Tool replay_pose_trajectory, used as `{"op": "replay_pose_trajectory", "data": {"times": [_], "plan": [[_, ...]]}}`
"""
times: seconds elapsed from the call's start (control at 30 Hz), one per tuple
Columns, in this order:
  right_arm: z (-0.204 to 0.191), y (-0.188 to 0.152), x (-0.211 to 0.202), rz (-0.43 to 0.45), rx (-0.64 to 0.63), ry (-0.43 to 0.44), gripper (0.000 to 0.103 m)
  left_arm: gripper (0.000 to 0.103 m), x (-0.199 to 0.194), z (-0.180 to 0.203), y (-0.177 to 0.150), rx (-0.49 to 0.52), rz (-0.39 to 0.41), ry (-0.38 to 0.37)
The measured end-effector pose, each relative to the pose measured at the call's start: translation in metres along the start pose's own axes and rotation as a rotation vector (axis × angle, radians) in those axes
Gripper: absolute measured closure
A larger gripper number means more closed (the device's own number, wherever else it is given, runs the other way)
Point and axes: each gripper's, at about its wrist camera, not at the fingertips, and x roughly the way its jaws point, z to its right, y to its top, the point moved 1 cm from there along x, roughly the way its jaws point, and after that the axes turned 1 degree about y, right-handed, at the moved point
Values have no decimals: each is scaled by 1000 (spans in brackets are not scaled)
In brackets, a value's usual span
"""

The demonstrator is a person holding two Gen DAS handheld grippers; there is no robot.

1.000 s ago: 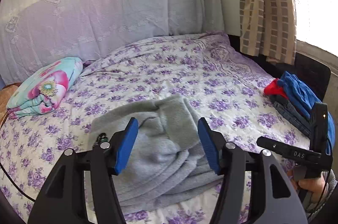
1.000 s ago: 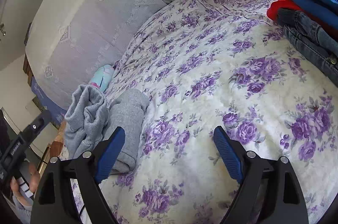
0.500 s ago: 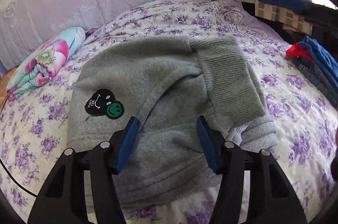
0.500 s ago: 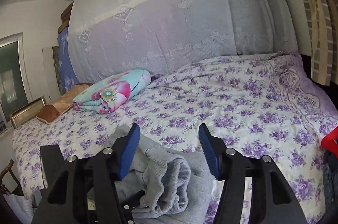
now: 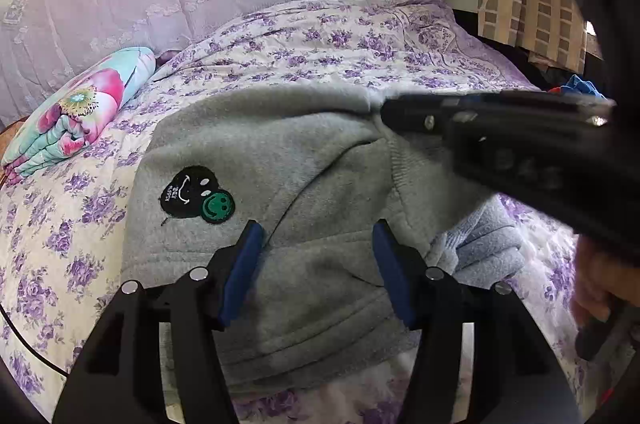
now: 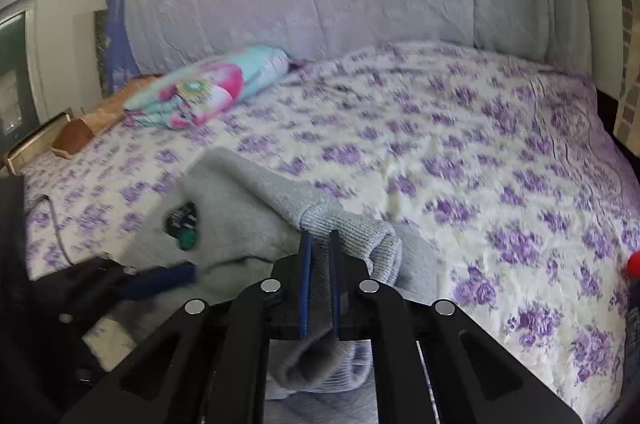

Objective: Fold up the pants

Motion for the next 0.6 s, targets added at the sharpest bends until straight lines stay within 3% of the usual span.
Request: {"op": "replay_pose_trajectory", "data": {"times": [0.13,0.6], "plan": [[17,-11,21,0,31,22,98,47,3,4,1,21,0,14],[21,-11,16,8,50,43,97,46,1,1,0,10,-15,8]]}}
